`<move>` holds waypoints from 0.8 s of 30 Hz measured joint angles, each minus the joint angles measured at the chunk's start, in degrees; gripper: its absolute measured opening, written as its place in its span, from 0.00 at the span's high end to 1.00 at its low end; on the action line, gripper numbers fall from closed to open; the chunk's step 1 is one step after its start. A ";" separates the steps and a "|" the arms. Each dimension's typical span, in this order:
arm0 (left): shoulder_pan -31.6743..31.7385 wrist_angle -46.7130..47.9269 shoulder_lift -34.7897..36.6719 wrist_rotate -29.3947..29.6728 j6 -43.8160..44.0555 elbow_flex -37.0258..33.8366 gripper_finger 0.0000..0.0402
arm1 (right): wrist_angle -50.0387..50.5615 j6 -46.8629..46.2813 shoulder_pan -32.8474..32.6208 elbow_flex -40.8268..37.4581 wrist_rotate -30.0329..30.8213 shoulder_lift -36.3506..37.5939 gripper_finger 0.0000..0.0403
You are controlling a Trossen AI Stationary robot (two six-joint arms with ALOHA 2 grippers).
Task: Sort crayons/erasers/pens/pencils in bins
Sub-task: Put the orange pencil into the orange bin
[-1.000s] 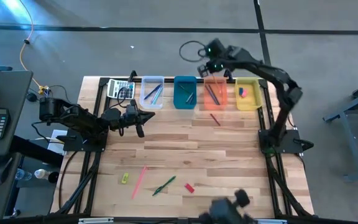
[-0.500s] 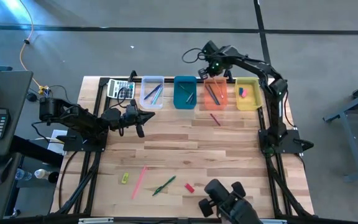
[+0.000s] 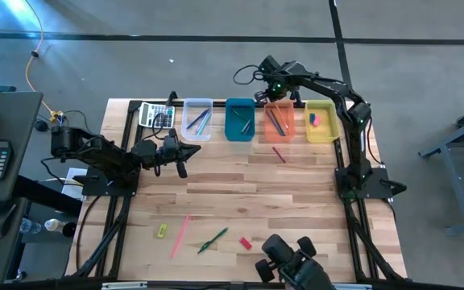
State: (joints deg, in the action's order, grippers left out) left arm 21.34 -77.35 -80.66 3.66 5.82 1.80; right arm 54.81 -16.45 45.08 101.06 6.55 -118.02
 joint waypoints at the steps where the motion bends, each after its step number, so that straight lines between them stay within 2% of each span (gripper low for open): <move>1: 0.00 0.00 -0.02 0.01 0.00 0.00 1.00 | 0.07 0.12 0.00 0.00 0.00 0.00 0.98; 15: 0.00 -0.01 -0.02 0.00 -0.02 0.00 1.00 | -0.36 2.29 -0.11 -0.01 2.40 -1.77 0.98; 24: 0.00 -0.02 -0.02 0.00 -0.02 0.00 1.00 | -5.48 0.92 -0.38 -6.97 2.38 -1.20 0.98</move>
State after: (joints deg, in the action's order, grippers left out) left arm 21.34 -77.37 -80.68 3.66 5.80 1.80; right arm 49.33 -15.52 44.70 94.09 8.92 -119.22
